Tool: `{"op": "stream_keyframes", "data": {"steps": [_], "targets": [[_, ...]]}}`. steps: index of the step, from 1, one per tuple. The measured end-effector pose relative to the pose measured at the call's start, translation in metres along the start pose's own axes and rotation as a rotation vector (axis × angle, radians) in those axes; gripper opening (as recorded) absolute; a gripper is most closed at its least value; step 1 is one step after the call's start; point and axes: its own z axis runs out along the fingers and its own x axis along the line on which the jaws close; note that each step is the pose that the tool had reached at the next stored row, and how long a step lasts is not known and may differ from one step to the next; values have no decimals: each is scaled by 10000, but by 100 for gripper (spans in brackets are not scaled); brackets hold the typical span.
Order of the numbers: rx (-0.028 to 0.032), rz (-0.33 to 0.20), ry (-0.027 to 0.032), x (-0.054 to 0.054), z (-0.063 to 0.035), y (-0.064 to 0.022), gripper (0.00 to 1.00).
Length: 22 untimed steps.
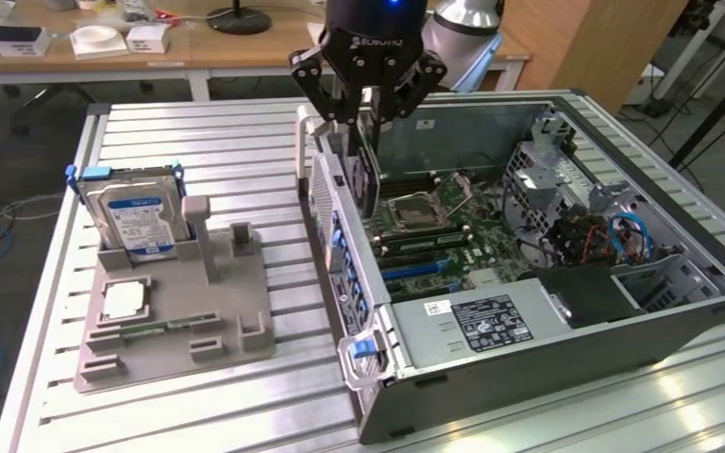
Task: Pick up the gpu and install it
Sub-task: 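Pick up the gpu and move the gpu toward the slot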
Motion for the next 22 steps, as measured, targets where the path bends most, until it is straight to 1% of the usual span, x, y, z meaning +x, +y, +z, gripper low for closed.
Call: {"op": "stream_keyframes", "data": {"steps": [22], "targets": [[0,0,0,-500,52,24,26]]}}
